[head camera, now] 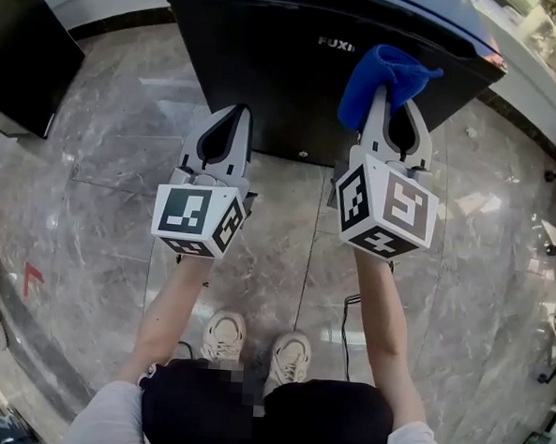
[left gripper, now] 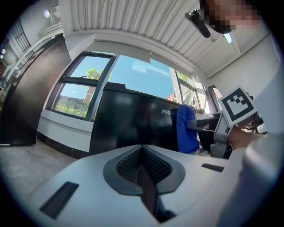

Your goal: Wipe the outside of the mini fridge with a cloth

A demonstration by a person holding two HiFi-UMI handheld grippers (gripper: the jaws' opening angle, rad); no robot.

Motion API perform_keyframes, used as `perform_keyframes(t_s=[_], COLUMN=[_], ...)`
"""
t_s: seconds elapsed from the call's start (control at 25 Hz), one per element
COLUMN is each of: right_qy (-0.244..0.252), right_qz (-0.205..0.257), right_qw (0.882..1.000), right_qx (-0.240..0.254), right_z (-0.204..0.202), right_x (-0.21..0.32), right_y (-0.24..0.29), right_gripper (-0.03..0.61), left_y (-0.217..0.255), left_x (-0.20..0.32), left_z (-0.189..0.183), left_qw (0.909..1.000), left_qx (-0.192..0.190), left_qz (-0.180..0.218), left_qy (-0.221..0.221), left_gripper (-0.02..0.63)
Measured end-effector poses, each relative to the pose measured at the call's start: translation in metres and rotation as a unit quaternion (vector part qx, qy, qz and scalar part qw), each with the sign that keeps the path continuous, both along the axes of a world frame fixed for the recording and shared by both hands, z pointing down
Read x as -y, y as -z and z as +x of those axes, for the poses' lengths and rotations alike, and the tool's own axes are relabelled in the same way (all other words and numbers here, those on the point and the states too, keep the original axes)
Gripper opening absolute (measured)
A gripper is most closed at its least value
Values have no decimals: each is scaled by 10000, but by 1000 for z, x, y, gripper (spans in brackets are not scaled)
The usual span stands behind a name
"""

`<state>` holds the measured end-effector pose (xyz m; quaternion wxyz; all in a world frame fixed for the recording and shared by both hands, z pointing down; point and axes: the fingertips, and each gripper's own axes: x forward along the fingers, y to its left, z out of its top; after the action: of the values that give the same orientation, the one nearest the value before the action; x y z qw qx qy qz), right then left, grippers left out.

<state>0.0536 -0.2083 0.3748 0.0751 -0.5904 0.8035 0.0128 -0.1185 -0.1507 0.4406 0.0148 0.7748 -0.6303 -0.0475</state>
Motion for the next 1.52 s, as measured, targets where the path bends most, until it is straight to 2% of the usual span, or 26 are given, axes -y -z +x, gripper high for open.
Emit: perform_keyframes(t_s=[0.32,0.64,0.96,1.32,1.4,1.52], right_qy=[-841,-1483,-1667,-1738,-1668,-1298], right_qz=[-70,-82,-38,-193,-183,-140], right_qw=[9964,9888,9860,9839,9848,9907], right_qx=[96,105,85,372,457,390], right_z=[76,128,137,152,147,116], right_x=[12,21,23,27,21,4], right_y=[-2,-4,-2,-8,-8,-11], right_gripper=[60,60,60,60,60,60], left_y=[-7,-15,-15,-16,-16,-23], left_x=[12,15,15,13,13,11], left_z=[26,27,11,1,-2,-10], left_qw=[9997,9996,9998,9999,9999,9998], left_qx=[-68,-89,-114,-129,-96,4], left_qz=[-32,-99,-100,-103,-96,-146], left_qy=[-236,-236,-92,-28,5,131], left_gripper=[5,5,5,5,5,5])
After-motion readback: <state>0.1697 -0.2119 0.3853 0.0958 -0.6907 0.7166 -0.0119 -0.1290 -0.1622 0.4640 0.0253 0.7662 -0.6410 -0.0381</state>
